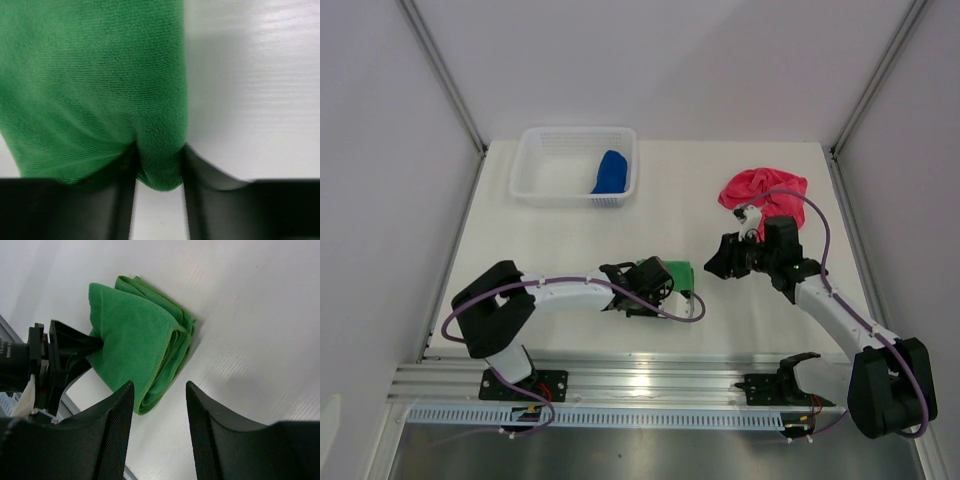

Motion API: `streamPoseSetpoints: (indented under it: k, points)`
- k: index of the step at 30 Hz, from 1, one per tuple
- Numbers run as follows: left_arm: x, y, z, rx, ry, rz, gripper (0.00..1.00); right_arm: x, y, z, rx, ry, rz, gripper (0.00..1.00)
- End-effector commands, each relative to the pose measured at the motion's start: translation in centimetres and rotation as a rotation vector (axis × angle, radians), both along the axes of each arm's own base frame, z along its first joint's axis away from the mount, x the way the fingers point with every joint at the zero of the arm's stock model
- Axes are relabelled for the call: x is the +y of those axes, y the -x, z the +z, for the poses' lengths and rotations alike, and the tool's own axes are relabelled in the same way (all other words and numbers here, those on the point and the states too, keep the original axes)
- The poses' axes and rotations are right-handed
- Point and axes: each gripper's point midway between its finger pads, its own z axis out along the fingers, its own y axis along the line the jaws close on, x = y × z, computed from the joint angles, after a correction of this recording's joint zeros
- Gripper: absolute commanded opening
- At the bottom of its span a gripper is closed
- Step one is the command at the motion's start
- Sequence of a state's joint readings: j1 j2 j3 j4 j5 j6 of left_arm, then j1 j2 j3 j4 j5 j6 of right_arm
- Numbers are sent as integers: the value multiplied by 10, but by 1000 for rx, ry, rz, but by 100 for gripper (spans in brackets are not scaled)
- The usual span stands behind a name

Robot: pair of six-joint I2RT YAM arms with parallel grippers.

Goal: Roll the towels
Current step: Roll the towel

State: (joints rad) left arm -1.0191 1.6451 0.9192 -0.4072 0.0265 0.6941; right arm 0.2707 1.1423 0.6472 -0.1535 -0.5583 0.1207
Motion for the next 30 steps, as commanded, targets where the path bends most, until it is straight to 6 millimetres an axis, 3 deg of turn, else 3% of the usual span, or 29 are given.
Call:
streamPoseSetpoints:
  k: [1,3,6,8,10,11,13,14,16,20,21,23,30]
  points:
    - [8,1,-16,8,-25,15,30,3,-6,20,-86,-30,20,49]
    - [7,2,-12,29,-16,28,16,5,-5,20,-84,-34,38,49]
    - [5,7,5,117,31,37,8,8,0,25,-111,-38,83,49]
    - [3,0,25,154,92,61,8,6,3,25,-161,-20,113,50]
    - [7,15,33,284,120,49,6,5,4,37,-262,-16,138,52]
    - [5,5,47,303,159,62,5,5,9,30,-276,-14,152,53]
    - [10,21,55,427,183,39,4,10,12,47,-415,-32,211,54]
    - [9,12,64,431,211,25,4,12,20,39,-430,-29,242,55]
    - [11,19,73,499,222,-9,5,17,27,44,-532,-22,297,58]
    - [13,12,79,599,242,12,6,36,51,25,-635,59,479,66]
    - [13,11,79,613,248,14,7,49,64,20,-646,77,561,68]
    - [15,8,77,625,232,8,8,56,62,10,-686,146,622,70]
    - [14,3,70,625,216,1,9,87,43,3,-755,193,677,73]
